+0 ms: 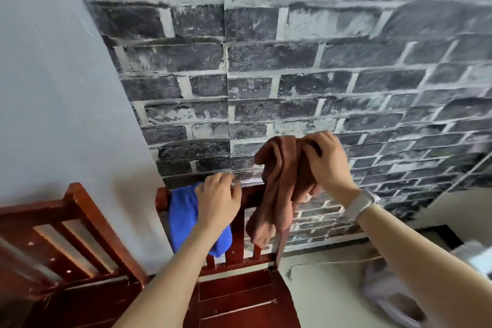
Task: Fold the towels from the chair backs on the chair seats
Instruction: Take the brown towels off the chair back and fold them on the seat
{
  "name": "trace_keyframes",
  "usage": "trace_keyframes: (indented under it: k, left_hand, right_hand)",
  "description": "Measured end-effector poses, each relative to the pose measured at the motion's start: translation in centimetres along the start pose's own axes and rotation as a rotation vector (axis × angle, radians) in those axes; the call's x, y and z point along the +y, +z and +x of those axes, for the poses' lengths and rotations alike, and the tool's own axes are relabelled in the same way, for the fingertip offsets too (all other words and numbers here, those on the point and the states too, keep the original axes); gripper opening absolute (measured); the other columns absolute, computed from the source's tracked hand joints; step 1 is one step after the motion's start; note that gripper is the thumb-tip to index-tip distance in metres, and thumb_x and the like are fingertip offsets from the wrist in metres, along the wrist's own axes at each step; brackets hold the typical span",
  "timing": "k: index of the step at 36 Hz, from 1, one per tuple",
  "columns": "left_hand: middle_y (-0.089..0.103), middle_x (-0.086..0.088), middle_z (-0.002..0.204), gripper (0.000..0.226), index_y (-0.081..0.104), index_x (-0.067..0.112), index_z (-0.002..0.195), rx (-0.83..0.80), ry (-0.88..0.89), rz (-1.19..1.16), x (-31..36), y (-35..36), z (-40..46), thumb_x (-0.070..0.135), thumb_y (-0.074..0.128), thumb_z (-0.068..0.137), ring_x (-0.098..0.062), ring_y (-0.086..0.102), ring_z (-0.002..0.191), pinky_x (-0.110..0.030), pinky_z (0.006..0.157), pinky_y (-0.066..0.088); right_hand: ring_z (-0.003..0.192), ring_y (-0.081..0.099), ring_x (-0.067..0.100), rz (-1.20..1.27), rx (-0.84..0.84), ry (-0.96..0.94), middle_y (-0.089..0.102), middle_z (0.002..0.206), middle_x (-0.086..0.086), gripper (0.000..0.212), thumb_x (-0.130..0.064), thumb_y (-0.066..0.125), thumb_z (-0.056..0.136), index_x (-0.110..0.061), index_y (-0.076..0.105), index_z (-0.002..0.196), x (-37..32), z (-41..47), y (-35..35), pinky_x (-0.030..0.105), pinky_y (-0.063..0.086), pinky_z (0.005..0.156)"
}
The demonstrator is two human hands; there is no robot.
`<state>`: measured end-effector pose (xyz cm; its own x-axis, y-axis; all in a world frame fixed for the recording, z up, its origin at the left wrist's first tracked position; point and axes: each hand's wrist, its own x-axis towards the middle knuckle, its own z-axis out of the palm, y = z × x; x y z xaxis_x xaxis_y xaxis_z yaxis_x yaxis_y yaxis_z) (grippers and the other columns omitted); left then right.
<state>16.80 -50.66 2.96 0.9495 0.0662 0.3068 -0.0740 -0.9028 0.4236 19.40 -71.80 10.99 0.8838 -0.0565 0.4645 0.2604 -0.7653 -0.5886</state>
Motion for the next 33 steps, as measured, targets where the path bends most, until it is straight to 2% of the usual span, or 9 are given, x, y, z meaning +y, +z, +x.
trace_keyframes:
  k: [3,6,10,14,18,23,25,29,33]
  left_hand:
    - [0.063,-0.008,0.108,0.023,0.063,0.005,0.109,0.055,0.124,-0.474,3.3,-2.9,1.4,0.016,0.056,0.09,-0.027,0.058,0.104,-0.039,0.091,0.044]
    - [0.056,0.007,0.109,0.035,0.059,0.012,0.116,0.074,0.242,-0.665,6.8,-5.4,1.4,0.03,0.06,0.086,-0.01,0.055,0.105,-0.023,0.093,0.043]
    - [0.046,0.026,0.112,0.055,0.05,0.028,0.125,-0.008,0.383,-0.662,10.1,-6.5,0.4,0.05,0.061,0.076,0.014,0.043,0.102,0.003,0.086,0.029]
    - [0.057,0.004,0.108,0.033,0.064,0.015,0.109,0.021,0.509,-0.508,12.3,-5.6,-0.3,0.026,0.071,0.079,-0.006,0.054,0.097,-0.01,0.082,0.038]
    - [0.057,0.003,0.097,0.017,0.07,0.008,0.095,-0.045,0.486,-0.522,14.1,-4.6,-1.0,0.018,0.069,0.081,-0.01,0.056,0.086,-0.002,0.076,0.034]
    - [0.06,0.002,0.097,0.018,0.07,0.007,0.091,-0.156,0.478,-0.505,16.6,-3.7,-2.4,0.022,0.06,0.087,-0.012,0.056,0.088,-0.012,0.073,0.034]
    - [0.066,0.001,0.091,0.018,0.07,0.01,0.09,-0.212,0.391,-0.554,17.3,-3.4,-3.0,0.023,0.057,0.089,-0.009,0.058,0.082,-0.019,0.071,0.038]
    - [0.063,0.012,0.07,0.016,0.07,0.017,0.081,-0.206,0.22,-0.661,17.7,-3.2,-3.4,0.025,0.057,0.087,0.002,0.054,0.064,-0.009,0.056,0.035]
    - [0.062,0.014,0.064,0.018,0.069,0.019,0.076,-0.149,0.186,-0.622,18.0,-3.0,-3.8,0.027,0.057,0.087,0.002,0.055,0.059,-0.008,0.053,0.037]
  right_hand:
    - [0.085,0.054,0.019,0.107,0.098,0.057,0.062,0.092,0.01,0.015,-0.003,0.059,0.081,-0.007,0.069,0.092,-2.0,0.5,-2.6,0.016,0.034,0.075]
    - [0.081,0.058,0.014,0.177,0.049,0.163,0.067,0.086,0.005,0.013,-0.01,0.063,0.079,-0.011,0.072,0.089,-3.1,0.4,-5.5,0.018,0.039,0.074]
    - [0.074,0.061,0.015,0.289,-0.122,0.241,0.068,0.076,0.006,0.005,-0.01,0.068,0.077,-0.012,0.072,0.08,-3.1,-1.3,-8.8,0.034,0.05,0.076]
    - [0.076,0.061,0.02,0.51,-0.295,0.373,0.068,0.083,0.016,0.006,-0.008,0.067,0.08,-0.006,0.071,0.082,-1.4,-3.0,-11.5,0.04,0.051,0.08]
    - [0.079,0.061,0.009,0.323,-0.348,0.32,0.068,0.082,-0.001,0.011,-0.012,0.065,0.083,-0.018,0.073,0.082,1.7,-4.8,-13.4,0.025,0.048,0.077]
    - [0.101,0.05,0.028,-0.24,-0.063,0.104,0.058,0.106,0.009,0.017,-0.018,0.061,0.087,-0.013,0.072,0.099,5.1,-7.8,-12.9,0.041,0.041,0.091]
    - [0.09,0.052,0.027,-0.18,0.047,0.095,0.056,0.095,0.009,0.017,-0.016,0.061,0.087,-0.011,0.072,0.099,5.7,-9.2,-12.5,0.037,0.043,0.082]
    - [0.074,0.054,0.017,-0.002,0.18,0.305,0.061,0.084,0.005,0.018,-0.023,0.055,0.091,-0.01,0.067,0.093,7.1,-12.8,-11.1,0.027,0.04,0.069]
    - [0.068,0.065,0.018,0.415,-0.228,0.652,0.069,0.073,0.004,0.048,-0.06,0.044,0.082,-0.016,0.064,0.077,7.5,-17.1,-8.6,0.029,0.053,0.062]
